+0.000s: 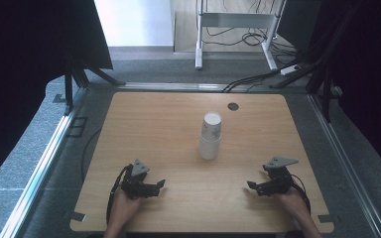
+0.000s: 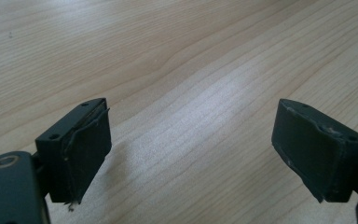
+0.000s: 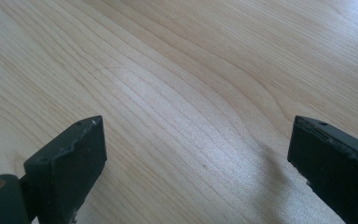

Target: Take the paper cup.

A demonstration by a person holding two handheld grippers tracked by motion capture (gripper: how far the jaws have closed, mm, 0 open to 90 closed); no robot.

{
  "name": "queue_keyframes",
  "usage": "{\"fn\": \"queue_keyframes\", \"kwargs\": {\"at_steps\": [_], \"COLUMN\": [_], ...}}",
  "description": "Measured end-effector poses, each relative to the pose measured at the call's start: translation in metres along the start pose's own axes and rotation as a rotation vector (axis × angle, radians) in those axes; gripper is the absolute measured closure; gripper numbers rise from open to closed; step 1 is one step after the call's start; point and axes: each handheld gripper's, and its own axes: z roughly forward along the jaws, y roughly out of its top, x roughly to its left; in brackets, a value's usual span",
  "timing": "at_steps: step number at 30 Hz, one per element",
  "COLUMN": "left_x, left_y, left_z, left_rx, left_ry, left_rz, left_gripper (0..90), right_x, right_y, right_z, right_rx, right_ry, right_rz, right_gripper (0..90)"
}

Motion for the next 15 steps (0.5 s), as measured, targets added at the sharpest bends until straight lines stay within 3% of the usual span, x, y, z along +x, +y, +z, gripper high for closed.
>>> {"fn": "queue_keyframes", "kwargs": {"at_steps": [5, 10, 15], "left_x": [-0.0005, 0.0007, 0.0002], "left_y": [-0.0002, -0.0003, 0.0000], "left_z": [0.0004, 0.0000, 0.0012], "left_rx": [-0.026, -0.049, -0.036], "left_ry": [-0.002, -0.018, -0.020], "left_rz": [0.021, 0.011, 0.018], "left_gripper": [11.6, 11.5, 11.4], "right_x": [0.0005, 0.0007, -0.0003], "right_y": [0.0002, 0.0005, 0.0009], "right_z": [0.0001, 0.0003, 0.0001], "right_rx": [-0.001, 0.000, -0.001], "right_ry": [0.000, 0.003, 0.010], "right_rz": [0.001, 0.001, 0.003], "right_gripper": [4.6, 4.6, 4.5]}}
